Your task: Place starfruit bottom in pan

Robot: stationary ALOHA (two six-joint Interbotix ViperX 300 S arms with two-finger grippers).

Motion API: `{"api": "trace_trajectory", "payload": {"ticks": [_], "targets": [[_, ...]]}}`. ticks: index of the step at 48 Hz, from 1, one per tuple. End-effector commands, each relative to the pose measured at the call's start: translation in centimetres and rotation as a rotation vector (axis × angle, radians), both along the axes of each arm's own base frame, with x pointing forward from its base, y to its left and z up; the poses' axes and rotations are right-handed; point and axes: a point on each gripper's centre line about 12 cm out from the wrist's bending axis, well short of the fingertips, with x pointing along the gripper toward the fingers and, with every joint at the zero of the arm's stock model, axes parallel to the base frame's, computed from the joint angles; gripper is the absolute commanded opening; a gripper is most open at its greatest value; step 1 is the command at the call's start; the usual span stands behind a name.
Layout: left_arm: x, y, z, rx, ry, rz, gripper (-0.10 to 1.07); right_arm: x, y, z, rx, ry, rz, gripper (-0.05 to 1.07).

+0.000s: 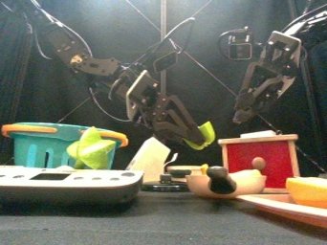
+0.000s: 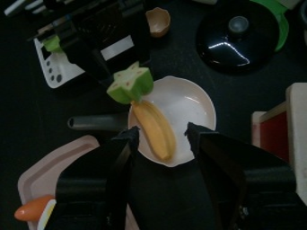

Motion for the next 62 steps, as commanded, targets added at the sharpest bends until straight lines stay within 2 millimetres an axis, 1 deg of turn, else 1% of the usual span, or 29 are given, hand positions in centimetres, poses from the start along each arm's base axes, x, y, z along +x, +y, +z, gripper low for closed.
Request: {"api": "trace_trajectory", "payload": {"ticks": [1, 7, 18, 31, 36, 62], "targets": [[1.5, 0.3, 1.2, -0.005, -0.05, 0.013, 0.78, 0.2, 0.0, 0.6, 0.002, -0.024, 0.0, 0.83], [2.1, 1.2, 0.7, -0.009, -0.043, 0.035, 0.78, 0.3, 0.0, 0.5, 0.005, -0.025, 0.004, 0.83], [2.1, 2.1, 0.5, -0.028, -0.039, 0.072, 0.81, 0.4, 0.2, 0.1, 0.011, -0.028, 0.015, 0.83], [1.9, 2.3, 0.3, -0.035, -0.035, 0.084, 0.94, 0.5, 0.3, -0.4, 0.01, -0.009, 0.02, 0.83], [1.9, 2.2, 0.4, -0.036, -0.035, 0.082, 0.98, 0.6, 0.3, -0.5, 0.012, -0.006, 0.019, 0.83], [1.5, 1.9, 0.8, -0.029, -0.039, 0.071, 0.98, 0.8, 0.2, -0.6, 0.012, -0.002, 0.016, 0.83]]}}
